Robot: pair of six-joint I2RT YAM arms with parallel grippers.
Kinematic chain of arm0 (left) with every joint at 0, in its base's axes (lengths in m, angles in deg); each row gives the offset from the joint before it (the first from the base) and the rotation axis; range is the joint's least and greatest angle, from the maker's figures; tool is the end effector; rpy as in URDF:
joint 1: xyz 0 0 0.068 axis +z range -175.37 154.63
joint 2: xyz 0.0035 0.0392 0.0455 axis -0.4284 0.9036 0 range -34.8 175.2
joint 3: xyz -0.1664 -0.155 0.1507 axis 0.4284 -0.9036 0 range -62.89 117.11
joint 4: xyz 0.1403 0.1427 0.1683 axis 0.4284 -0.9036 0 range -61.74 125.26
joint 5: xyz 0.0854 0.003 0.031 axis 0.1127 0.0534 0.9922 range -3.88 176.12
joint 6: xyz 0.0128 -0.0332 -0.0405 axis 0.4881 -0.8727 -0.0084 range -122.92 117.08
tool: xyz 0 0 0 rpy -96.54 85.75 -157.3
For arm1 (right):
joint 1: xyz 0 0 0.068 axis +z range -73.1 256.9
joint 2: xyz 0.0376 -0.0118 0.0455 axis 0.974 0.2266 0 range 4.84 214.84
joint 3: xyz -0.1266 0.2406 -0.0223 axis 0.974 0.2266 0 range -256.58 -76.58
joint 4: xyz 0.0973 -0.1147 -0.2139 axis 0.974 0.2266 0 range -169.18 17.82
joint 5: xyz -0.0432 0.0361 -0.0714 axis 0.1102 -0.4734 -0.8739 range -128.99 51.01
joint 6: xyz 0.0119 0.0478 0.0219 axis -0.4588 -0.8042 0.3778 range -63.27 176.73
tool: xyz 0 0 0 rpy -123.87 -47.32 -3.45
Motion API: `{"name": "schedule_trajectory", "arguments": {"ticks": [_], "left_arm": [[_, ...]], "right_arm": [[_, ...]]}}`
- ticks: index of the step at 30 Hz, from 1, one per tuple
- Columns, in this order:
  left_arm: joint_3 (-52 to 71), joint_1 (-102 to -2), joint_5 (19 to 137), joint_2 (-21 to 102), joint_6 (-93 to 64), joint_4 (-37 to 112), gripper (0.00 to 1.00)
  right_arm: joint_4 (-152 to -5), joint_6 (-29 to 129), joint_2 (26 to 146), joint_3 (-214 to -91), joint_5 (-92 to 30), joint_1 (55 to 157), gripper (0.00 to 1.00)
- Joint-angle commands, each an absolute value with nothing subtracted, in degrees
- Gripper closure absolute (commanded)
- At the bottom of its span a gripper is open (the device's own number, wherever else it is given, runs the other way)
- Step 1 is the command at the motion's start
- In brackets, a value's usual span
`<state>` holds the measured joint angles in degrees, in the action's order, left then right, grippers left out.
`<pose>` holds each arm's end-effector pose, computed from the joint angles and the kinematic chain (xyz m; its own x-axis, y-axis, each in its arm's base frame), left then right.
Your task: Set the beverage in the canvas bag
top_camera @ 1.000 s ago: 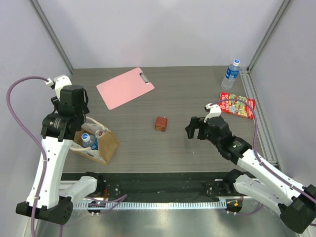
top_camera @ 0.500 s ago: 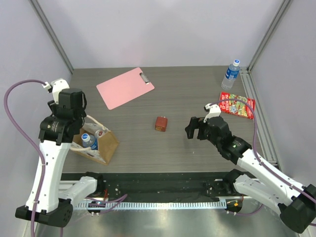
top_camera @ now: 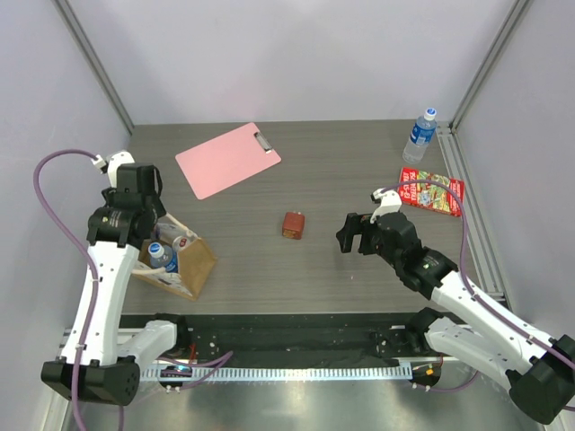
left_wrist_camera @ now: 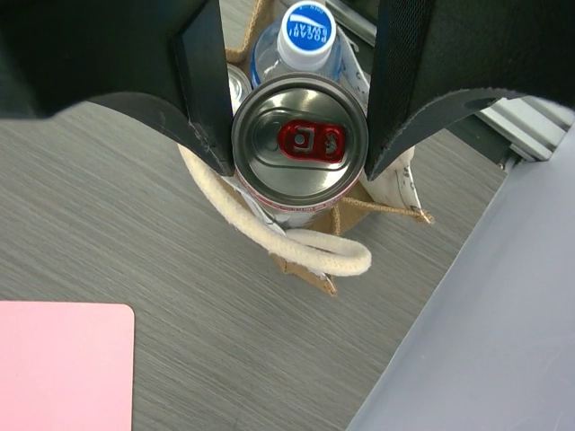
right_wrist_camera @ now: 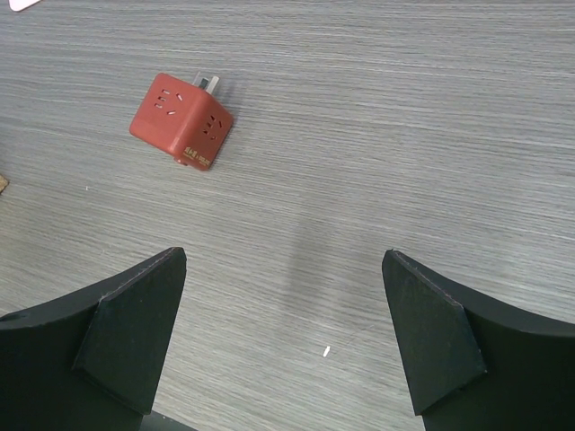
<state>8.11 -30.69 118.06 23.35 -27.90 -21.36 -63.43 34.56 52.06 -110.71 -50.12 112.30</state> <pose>0.1824 0.0020 0.3787 -0.4969 -0.3135 -0.8092 -0.5643 0.8251 0.0268 0.1576 0.1036 0.2577 -0.5266 0.0800 -0.8464 -0.2504 0.9368 0.2443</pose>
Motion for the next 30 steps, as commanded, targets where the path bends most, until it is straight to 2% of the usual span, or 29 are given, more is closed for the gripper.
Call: {"name": "schedule_trajectory", "arguments": {"ticks": [1,10,18,30], "left_arm": [[8.0,-28.2,118.0,22.9,-26.7,-12.6,1.00],[-1.9,-21.9,116.1,17.8,-26.6,1.1,1.00],[-4.8,-17.1,109.2,17.9,-29.8,5.2,1.00],[-10.5,-15.6,107.5,20.1,-31.9,9.3,1.00]], "right_arm": [[-66.2,35.4,51.0,-110.9,-49.5,112.1,0.04],[-66.6,35.5,50.7,-110.8,-48.7,112.1,0.04],[-66.7,35.2,49.9,-110.4,-48.5,112.1,0.04],[-66.6,35.2,49.1,-110.1,-48.2,112.1,0.04]]}}
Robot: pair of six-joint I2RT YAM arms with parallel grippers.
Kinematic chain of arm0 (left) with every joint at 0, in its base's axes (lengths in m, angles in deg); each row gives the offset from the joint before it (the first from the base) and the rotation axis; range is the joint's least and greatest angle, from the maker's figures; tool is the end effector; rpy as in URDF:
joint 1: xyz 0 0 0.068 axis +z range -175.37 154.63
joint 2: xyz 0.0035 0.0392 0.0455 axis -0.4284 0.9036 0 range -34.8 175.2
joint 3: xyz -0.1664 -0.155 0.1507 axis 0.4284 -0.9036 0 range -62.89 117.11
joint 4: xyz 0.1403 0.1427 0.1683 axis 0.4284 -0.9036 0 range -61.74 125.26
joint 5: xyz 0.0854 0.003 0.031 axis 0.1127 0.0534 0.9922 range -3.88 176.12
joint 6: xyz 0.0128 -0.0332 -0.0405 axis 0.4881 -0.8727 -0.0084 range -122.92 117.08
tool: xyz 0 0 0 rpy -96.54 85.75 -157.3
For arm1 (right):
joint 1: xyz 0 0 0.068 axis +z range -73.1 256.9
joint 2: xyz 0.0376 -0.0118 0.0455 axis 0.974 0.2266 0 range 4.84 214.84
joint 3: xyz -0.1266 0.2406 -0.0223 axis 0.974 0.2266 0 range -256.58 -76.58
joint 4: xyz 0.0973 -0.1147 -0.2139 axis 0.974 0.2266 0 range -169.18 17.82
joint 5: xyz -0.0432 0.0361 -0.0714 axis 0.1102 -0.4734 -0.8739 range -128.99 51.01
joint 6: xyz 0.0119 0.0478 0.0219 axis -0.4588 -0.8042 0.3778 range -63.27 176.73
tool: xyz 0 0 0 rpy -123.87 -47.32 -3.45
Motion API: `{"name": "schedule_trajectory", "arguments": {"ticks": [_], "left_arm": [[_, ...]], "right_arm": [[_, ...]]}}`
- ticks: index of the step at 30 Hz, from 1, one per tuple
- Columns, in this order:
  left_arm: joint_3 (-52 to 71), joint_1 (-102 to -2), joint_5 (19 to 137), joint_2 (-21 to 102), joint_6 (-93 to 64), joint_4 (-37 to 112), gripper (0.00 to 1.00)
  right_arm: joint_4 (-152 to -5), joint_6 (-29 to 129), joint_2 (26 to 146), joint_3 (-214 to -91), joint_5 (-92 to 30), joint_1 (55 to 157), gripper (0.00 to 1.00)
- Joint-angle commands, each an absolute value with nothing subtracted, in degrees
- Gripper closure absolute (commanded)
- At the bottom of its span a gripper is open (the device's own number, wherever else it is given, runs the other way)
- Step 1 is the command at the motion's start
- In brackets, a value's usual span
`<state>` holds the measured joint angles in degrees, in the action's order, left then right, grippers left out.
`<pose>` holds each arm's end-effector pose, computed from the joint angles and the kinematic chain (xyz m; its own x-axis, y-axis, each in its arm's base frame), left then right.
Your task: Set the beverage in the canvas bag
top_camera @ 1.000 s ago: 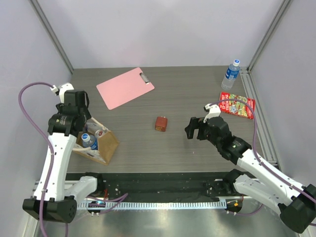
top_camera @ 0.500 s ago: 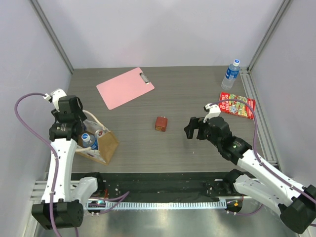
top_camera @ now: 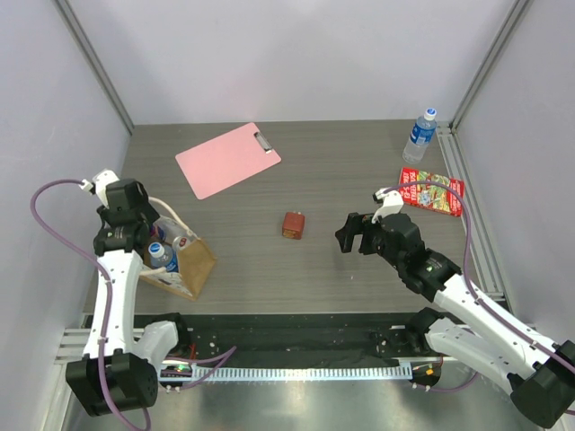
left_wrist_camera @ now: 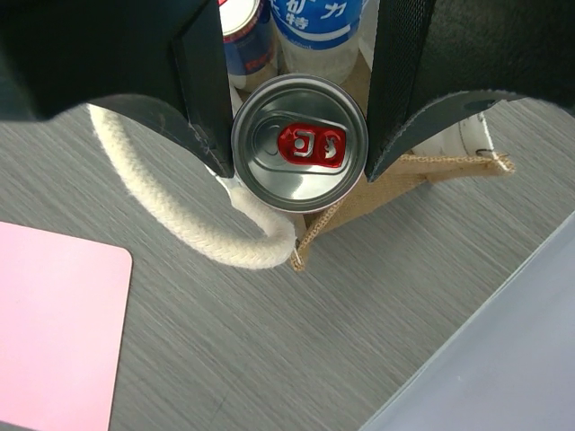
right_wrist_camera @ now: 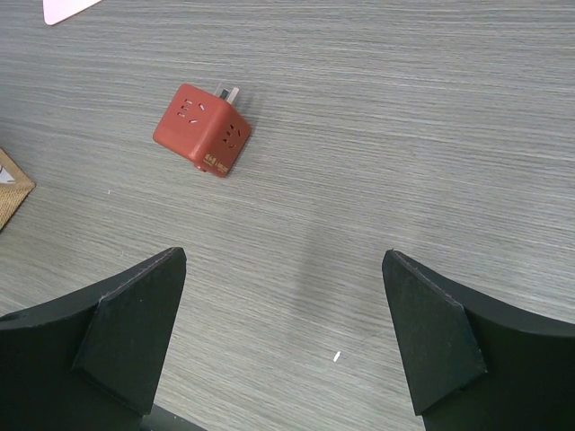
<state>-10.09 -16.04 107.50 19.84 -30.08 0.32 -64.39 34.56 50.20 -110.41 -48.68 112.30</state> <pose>0.1951 0.0453 0.3168 -0.3252 -0.4840 -0.8124 -0.6603 0.7312 -0.1713 0.1538 0.1020 0.2628 -0.5037 0.0983 -0.8582 -0.2785 0.9220 0.2691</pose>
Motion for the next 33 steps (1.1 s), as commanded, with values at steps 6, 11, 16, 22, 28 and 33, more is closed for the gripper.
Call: {"name": "schedule_trajectory", "arguments": {"ticks": [6,11,16,22,28,33], "left_arm": [[-14.1,-15.6,109.3,20.5,-33.1,12.1,1.00],[-14.9,-15.5,109.1,22.8,-34.9,12.0,1.00],[-14.6,-15.5,108.0,24.8,-35.1,11.7,0.90],[-14.2,-15.5,106.6,24.2,-34.9,10.7,0.68],[-13.7,-15.5,106.7,22.2,-34.7,10.0,0.32],[-12.4,-15.5,107.0,21.9,-34.5,8.3,0.21]], "right_arm": [[-66.7,35.3,49.2,-110.2,-48.1,112.1,0.04],[-66.7,35.4,49.3,-110.3,-48.3,112.1,0.04],[-66.7,35.5,49.3,-110.4,-48.3,112.1,0.04],[-66.5,35.4,49.5,-110.4,-48.6,112.1,0.04],[-66.3,35.3,49.6,-110.2,-49.0,112.1,0.04],[-66.1,35.3,50.0,-110.4,-49.4,112.1,0.04]]}}
